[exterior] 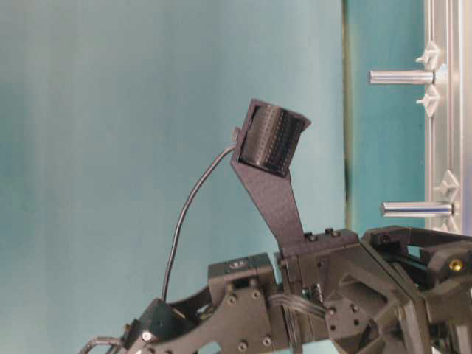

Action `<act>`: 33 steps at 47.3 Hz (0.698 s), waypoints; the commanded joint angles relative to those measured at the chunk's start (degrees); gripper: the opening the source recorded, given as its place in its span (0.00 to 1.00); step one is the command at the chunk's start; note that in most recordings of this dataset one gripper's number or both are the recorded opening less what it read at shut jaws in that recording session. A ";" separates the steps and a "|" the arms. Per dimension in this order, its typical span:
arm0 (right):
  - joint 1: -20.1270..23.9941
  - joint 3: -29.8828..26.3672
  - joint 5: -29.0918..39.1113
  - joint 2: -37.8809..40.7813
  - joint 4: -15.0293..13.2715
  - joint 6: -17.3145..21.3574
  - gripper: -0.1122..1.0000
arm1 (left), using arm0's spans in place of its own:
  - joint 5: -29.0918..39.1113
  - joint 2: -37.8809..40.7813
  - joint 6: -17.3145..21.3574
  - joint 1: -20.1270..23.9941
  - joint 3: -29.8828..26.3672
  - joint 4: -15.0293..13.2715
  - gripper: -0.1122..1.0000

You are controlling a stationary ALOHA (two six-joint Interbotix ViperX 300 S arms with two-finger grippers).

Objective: Find the location of the shaft and insert the large gear.
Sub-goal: 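Lift the blue gear with the left gripper and tilt it upright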

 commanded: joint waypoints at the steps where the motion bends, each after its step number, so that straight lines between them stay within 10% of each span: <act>1: 0.00 -0.53 -0.26 0.18 0.18 0.62 0.10 | -0.18 -2.02 -0.09 0.18 -1.93 0.18 0.73; 33: 0.00 -0.35 -0.26 -0.09 0.18 0.62 0.10 | 9.49 -3.34 3.69 0.97 -11.69 0.18 0.73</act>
